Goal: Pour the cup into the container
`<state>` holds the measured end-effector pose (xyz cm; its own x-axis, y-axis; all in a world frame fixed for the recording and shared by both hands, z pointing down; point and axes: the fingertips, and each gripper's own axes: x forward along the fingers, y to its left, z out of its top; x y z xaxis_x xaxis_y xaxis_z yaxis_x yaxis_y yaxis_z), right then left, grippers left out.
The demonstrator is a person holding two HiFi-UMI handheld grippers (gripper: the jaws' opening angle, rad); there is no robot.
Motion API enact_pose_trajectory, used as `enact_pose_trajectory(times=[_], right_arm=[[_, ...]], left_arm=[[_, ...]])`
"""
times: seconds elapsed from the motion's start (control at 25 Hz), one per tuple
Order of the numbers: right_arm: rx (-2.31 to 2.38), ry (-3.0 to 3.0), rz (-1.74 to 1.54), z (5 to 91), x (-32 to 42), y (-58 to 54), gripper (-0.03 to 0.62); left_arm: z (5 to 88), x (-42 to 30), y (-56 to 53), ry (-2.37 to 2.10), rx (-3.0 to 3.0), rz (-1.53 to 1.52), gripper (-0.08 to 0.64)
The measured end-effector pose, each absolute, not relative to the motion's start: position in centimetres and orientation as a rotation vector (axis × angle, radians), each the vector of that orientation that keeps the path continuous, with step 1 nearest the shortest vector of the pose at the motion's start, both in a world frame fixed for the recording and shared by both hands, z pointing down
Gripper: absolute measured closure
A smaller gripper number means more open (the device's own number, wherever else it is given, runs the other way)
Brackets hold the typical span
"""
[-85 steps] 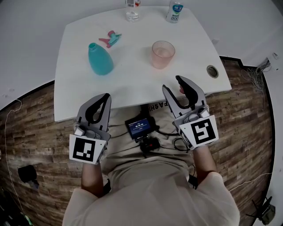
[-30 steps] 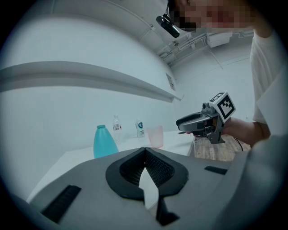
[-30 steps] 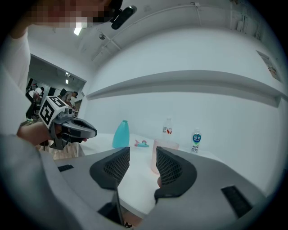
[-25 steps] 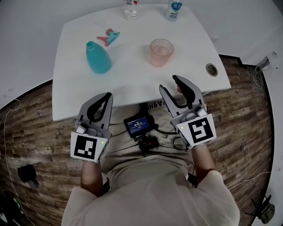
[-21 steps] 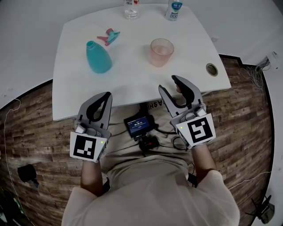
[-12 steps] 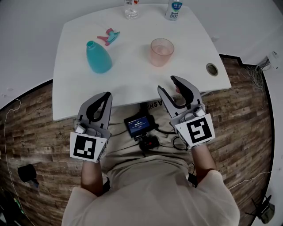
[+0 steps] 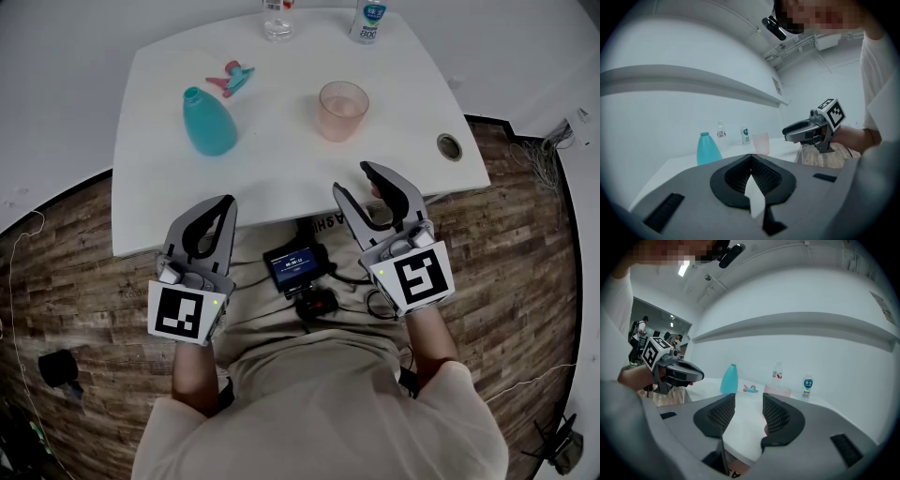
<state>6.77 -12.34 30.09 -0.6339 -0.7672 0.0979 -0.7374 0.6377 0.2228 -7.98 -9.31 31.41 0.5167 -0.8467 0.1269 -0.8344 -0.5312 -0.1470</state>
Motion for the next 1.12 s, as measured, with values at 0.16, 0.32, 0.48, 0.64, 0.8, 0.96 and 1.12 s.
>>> enact_pose_trajectory(times=[0.16,0.32,0.48,0.64,0.8,0.96,1.12], right_arm=[[1.241,-2.673,-0.239,30.13,6.71,-12.31,0.408],[1.238,-2.670,-0.240,30.22,6.78,-12.31,0.408],[1.219,-2.659,-0.258,30.56,6.88,-12.31,0.408],[1.233,-2.667,-0.252,30.31,6.79,-12.30,0.408],[1.243,-2.670,-0.244,30.02,6.82,-12.26,0.408],[1.242,-2.664,-0.244,30.12,6.88,-12.19,0.408],[1.231,-2.660,-0.257,30.31,6.91,-12.23,0.408]], left_arm=[[31.42,-8.06,-9.31,1.488,-2.674,-0.282,0.548],[31.39,-8.08,-9.30,1.489,-2.672,-0.281,0.549],[31.42,-8.22,-9.38,1.495,-2.672,-0.278,0.548],[31.24,-8.34,-9.32,1.494,-2.661,-0.279,0.548],[31.11,-8.32,-9.28,1.496,-2.662,-0.276,0.548],[30.99,-8.40,-9.20,1.495,-2.659,-0.275,0.548],[31.05,-8.50,-9.27,1.501,-2.661,-0.273,0.549]])
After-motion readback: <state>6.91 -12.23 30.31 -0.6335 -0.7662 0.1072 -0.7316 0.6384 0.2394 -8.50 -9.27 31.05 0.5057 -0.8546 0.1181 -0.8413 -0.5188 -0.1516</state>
